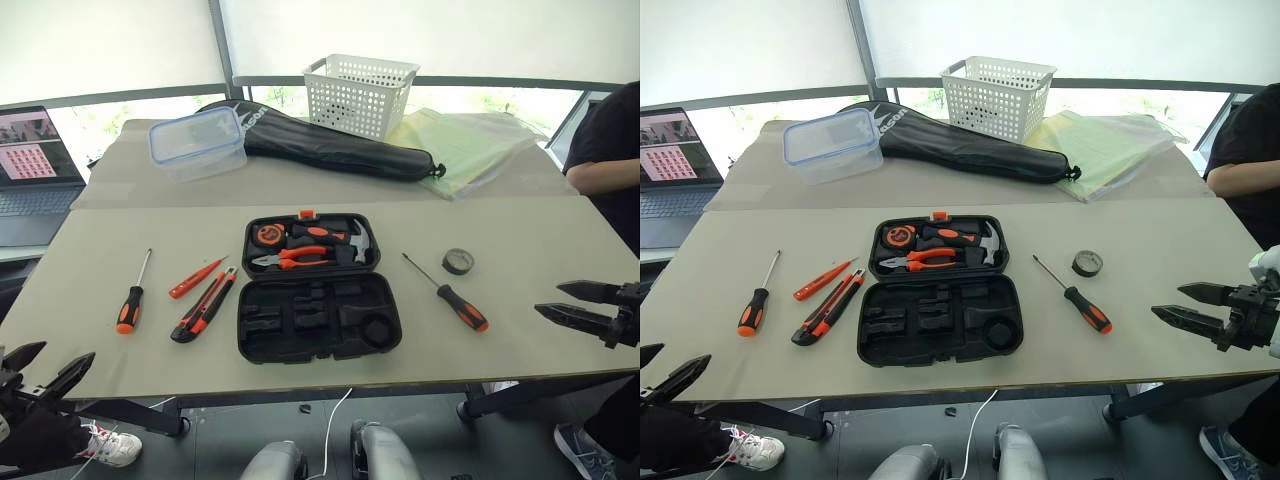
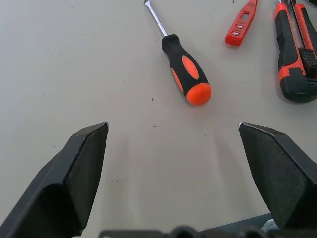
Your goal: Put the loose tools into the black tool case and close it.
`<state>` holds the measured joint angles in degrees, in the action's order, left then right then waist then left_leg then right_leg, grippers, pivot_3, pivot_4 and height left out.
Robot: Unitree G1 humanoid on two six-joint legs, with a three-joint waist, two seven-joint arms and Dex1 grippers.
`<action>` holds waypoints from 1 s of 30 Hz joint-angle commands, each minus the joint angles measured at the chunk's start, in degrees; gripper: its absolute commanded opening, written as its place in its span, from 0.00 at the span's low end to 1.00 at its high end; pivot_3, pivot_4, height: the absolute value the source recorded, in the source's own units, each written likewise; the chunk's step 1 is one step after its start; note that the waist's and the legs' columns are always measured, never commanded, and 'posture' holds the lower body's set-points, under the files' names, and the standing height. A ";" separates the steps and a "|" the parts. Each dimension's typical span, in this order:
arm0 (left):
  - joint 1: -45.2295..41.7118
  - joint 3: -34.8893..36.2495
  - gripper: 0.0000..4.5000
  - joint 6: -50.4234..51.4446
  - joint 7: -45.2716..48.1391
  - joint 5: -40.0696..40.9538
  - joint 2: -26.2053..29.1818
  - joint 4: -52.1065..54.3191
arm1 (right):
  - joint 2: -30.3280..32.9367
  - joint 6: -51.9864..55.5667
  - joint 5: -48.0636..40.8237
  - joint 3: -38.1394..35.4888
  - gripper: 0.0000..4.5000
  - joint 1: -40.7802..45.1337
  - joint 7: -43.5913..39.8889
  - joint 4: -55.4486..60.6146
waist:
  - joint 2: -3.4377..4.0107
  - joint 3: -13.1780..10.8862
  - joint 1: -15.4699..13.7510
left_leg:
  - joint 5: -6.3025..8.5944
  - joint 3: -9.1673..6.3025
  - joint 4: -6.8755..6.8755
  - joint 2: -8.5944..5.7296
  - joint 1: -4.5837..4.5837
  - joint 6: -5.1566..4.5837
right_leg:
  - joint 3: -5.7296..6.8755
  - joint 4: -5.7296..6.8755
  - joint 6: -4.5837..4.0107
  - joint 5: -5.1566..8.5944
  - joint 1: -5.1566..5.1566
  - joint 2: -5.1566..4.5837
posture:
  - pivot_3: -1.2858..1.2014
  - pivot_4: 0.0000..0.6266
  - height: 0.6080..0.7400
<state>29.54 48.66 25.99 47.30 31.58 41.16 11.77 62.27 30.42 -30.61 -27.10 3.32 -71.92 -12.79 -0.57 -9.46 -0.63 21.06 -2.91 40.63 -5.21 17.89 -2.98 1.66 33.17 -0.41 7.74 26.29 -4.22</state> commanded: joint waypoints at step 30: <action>-41.72 -31.40 0.85 32.76 -17.52 -4.41 10.19 -14.32 | -8.44 13.61 -25.97 12.20 1.00 19.41 11.23 45.87 | 0.16 -0.18 -0.12 | -0.47 -0.80 0.10 -0.13 0.44 0.38 | 0.94 0.08 -0.13 -0.07 0.06 -0.21 | 0.52 0.24 1.00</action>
<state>-11.69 18.45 60.33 28.25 27.76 52.24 -0.77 53.89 45.98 -56.96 -14.23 22.61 -60.77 31.61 -0.41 -9.64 -0.74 20.59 -3.67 40.72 -5.30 18.32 -2.59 2.56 33.26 -0.56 7.67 26.36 -4.42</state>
